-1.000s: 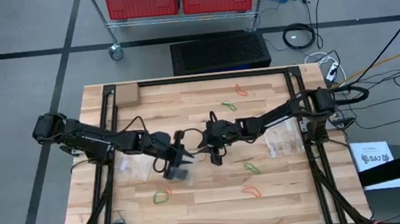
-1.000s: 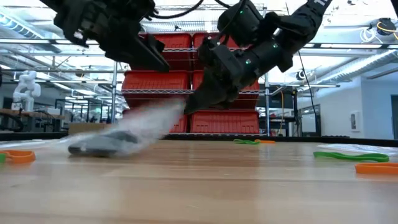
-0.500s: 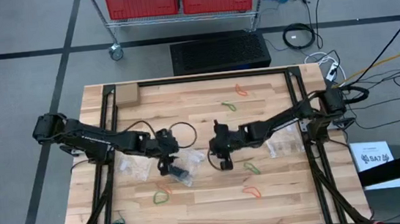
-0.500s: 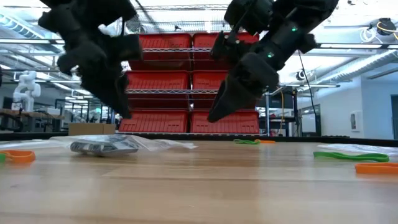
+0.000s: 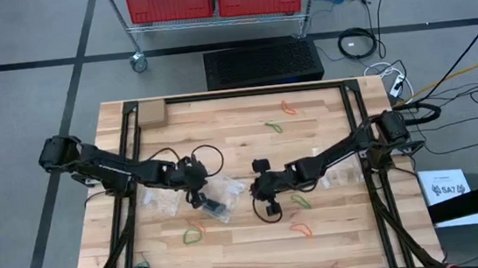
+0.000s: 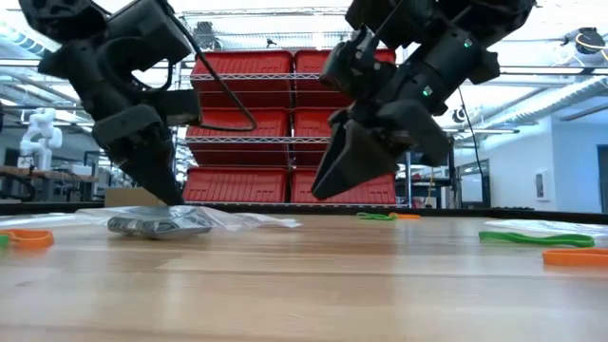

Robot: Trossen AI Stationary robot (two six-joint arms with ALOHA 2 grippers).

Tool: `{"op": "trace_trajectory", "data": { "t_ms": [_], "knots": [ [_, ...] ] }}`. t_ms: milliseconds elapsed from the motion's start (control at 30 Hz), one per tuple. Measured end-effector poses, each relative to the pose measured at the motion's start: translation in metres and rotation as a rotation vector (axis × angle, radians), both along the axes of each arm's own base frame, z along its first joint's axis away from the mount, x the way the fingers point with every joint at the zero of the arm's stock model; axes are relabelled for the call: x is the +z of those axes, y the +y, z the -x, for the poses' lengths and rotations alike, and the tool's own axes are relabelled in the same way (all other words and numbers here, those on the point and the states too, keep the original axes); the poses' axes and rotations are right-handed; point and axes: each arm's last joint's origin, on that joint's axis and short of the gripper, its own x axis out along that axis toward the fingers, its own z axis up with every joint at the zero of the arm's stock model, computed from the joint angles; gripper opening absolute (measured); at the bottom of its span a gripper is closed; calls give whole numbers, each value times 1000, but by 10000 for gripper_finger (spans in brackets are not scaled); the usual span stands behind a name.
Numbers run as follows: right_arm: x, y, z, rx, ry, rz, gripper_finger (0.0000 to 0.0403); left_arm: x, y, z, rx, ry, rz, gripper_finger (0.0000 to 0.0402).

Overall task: Sort rubber bands
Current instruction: Close the top left transparent zip bag

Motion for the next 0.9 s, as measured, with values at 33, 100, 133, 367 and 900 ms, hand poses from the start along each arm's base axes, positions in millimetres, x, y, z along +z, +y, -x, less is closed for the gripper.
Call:
{"op": "trace_trajectory", "data": {
  "t_ms": [33, 100, 133, 367, 900],
  "knots": [
    [0, 0, 0, 7, 2, -5, 33, -2, 1, 0, -12, -1, -9, 4],
    [1, 1, -1, 30, 6, -31, 26, -6, 6, -1, -34, 8, -39, 4],
    [3, 2, -2, 39, 3, -41, 23, -8, 8, -3, -46, 13, -56, 4],
    [21, -7, -18, 24, -96, 9, 17, -19, 20, -22, -136, -37, -143, 3],
    [-16, -92, -62, 86, -205, -121, 1, 66, 6, 14, -65, -310, -290, 1]
  ]
}}
